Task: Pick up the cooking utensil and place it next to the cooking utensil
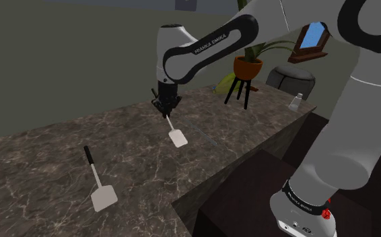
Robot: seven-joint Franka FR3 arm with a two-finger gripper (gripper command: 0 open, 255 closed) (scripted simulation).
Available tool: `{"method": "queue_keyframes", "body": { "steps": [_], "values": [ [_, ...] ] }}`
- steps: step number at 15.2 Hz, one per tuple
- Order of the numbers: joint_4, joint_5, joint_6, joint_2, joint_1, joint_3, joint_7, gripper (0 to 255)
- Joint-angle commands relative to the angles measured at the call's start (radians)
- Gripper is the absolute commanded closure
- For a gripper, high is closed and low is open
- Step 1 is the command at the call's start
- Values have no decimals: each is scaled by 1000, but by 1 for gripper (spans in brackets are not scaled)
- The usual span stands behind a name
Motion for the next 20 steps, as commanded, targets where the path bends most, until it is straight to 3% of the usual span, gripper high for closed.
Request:
{"method": "queue_keyframes", "body": {
  "steps": [1,7,20],
  "values": [
    [80,-20,-23,60,22,12,44,255],
    [310,-74,-100,224,98,31,151,255],
    [249,-109,43,310,108,15,177,255]
  ]
}}
